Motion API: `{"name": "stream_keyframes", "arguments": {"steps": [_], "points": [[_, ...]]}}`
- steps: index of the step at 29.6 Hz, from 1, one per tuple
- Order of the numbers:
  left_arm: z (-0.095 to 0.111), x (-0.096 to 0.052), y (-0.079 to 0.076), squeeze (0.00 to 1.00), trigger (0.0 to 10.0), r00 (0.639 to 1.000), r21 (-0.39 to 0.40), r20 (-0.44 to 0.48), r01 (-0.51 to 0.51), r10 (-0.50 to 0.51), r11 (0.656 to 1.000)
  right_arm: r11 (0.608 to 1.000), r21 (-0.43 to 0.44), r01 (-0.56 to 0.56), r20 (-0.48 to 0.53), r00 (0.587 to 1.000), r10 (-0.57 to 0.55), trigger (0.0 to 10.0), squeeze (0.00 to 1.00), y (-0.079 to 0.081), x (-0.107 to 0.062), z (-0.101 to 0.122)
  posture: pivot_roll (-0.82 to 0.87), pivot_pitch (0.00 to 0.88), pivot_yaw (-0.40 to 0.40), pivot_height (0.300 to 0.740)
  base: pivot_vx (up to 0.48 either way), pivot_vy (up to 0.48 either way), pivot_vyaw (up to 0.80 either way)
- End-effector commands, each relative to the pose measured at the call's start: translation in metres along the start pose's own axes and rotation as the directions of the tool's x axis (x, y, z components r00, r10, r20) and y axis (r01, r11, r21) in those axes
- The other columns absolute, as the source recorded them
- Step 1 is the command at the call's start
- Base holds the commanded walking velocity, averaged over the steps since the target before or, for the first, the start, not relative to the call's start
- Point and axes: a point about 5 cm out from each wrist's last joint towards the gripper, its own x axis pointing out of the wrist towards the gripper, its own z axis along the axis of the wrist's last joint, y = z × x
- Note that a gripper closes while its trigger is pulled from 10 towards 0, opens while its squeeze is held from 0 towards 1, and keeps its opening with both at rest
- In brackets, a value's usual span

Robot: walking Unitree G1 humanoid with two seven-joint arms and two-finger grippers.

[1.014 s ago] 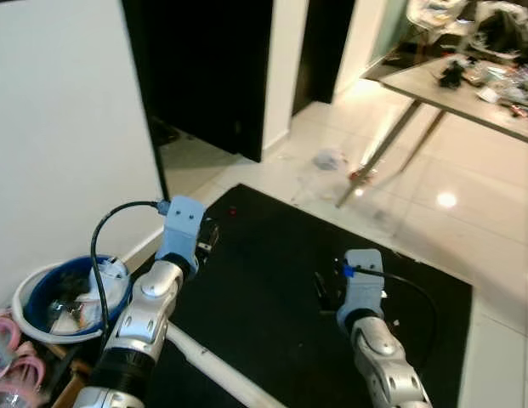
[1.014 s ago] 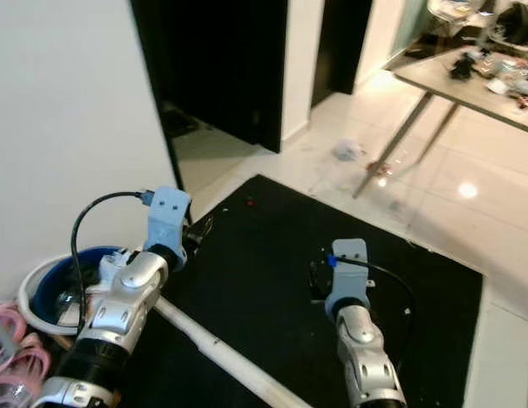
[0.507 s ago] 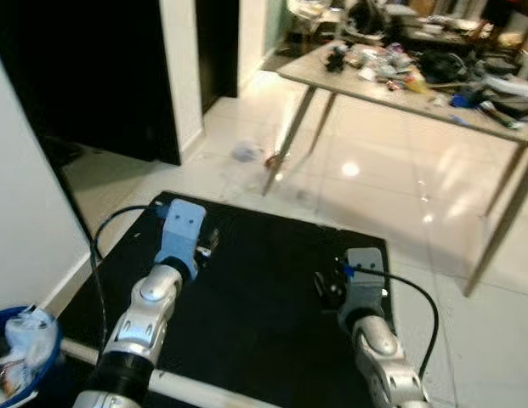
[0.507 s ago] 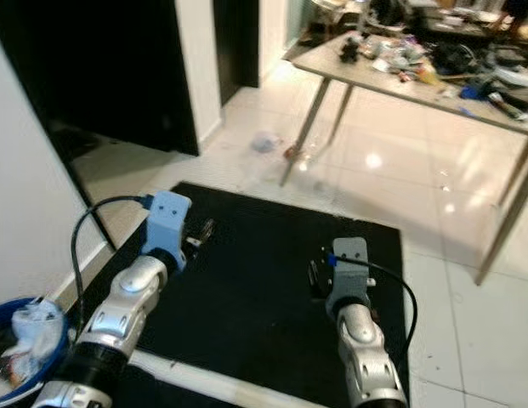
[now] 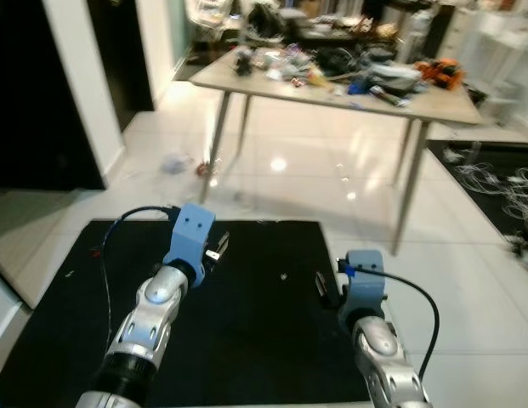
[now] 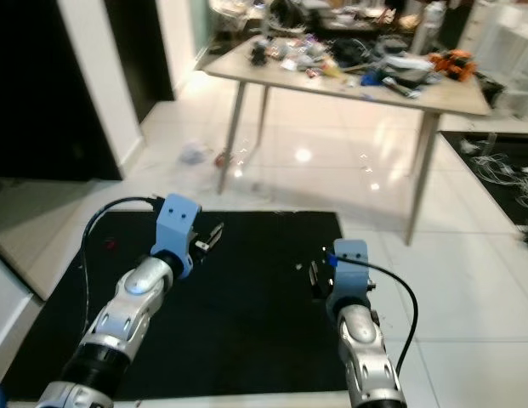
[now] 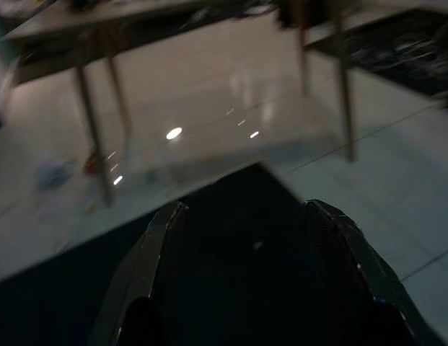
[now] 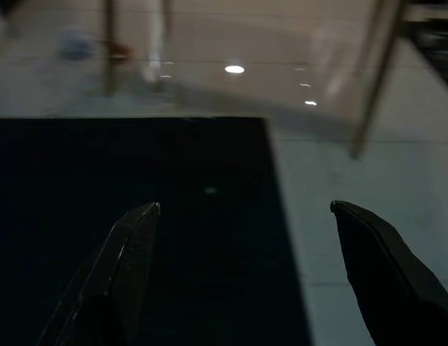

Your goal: Picking trash to rubbish bin

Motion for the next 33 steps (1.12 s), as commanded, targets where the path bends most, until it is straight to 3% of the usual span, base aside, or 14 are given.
{"name": "stream_keyframes", "arguments": {"steps": [1, 11, 23, 33], "points": [[-0.0036, -0.0022, -0.0004, 0.00, 10.0, 1.000, 0.017, -0.007, 0.006, -0.006, 1.000, 1.000, 0.006, -0.004, -0.010, 1.000, 0.004, 10.0, 0.00, 0.0021, -0.0013, -0.0013, -0.07, 0.026, 0.011, 0.740, 0.000, 0.000, -0.80], [-0.0051, -0.0040, -0.0001, 0.00, 10.0, 1.000, -0.022, -0.010, 0.010, -0.010, 1.000, 1.000, -0.002, -0.003, -0.016, 1.000, 0.003, 10.0, 0.00, 0.0031, -0.0009, -0.0020, -0.07, 0.029, 0.014, 0.740, 0.000, 0.000, -0.79], [-0.0076, -0.0042, 0.0024, 0.00, 10.0, 0.999, -0.052, -0.029, 0.012, -0.014, 0.999, 0.999, -0.018, -0.035, -0.044, 0.998, 0.034, 10.0, 0.00, 0.0092, -0.0028, -0.0071, -0.07, 0.033, 0.019, 0.740, 0.000, 0.000, 0.00], [-0.0073, -0.0046, 0.0041, 0.00, 10.0, 1.000, -0.059, -0.031, 0.002, -0.004, 0.998, 0.999, -0.021, -0.049, -0.055, 0.997, 0.047, 10.0, 0.00, 0.0103, -0.0029, -0.0085, -0.07, 0.037, 0.017, 0.740, 0.337, 0.000, 0.00]]}}
